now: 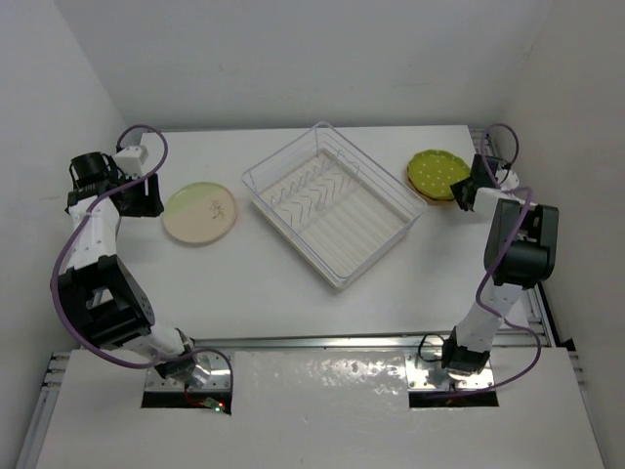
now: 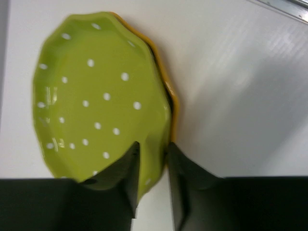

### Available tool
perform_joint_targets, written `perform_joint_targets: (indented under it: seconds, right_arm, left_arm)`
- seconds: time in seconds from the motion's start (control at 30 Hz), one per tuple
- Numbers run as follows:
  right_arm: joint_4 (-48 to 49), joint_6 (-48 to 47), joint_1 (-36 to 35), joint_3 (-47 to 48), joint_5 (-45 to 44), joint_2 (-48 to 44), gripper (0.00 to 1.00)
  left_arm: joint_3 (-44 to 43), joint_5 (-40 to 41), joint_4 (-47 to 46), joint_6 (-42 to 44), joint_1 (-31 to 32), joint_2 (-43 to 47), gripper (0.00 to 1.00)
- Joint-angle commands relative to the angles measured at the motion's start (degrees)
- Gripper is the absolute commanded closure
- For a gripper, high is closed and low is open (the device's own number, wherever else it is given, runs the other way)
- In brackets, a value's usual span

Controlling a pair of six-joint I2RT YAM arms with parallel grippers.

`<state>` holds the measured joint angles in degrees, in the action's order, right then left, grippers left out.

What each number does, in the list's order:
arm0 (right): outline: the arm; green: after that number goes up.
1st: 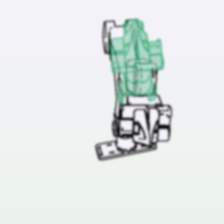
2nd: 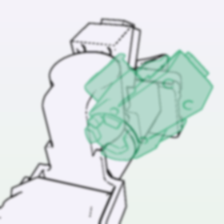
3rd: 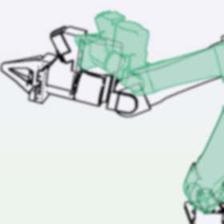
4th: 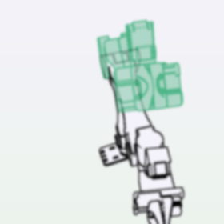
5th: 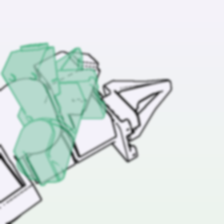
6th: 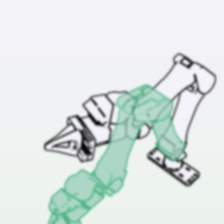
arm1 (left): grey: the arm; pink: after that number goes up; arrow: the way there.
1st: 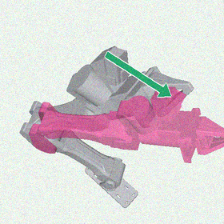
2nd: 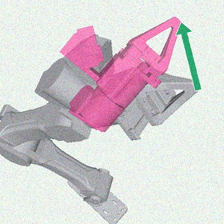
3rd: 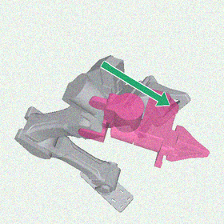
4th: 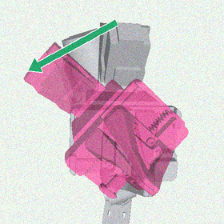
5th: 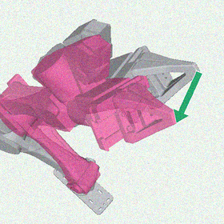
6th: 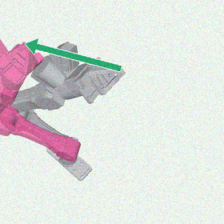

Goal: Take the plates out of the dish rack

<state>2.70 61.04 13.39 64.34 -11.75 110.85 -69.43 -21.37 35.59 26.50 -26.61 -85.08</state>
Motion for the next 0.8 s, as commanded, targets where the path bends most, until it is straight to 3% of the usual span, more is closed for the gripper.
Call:
perform_joint_targets:
  seconds: [0.0,0.07,0.23,0.5,0.63,0.77]
  right_arm:
    - [2.92,-3.46,0.32,3.78,1.2,-0.37,0.68]
    - [3.8,-4.78,0.24,3.87,2.86,-0.81,0.6]
    - [3.54,-8.47,0.24,4.31,2.0,-2.21,0.59]
    - [1.25,-10.32,0.32,4.48,-0.38,-1.25,0.63]
    - [1.17,-11.55,0.24,5.62,0.76,0.33,0.74]
    - [1.26,-12.87,0.32,5.8,0.5,0.51,0.77]
  left_arm:
    - [-1.67,-0.08,-1.84,-0.22,0.6,0.44,0.4]
    - [-1.67,-0.08,-1.76,-0.22,0.6,0.35,0.4]
    - [-1.41,-0.34,-1.76,-0.22,0.6,0.35,0.4]
    - [-1.76,-0.43,-1.84,0.04,0.68,0.26,0.4]
    - [-1.94,-0.17,-1.67,0.22,0.6,0.35,0.4]
    - [-2.11,-0.17,-1.58,0.22,0.6,0.35,0.4]
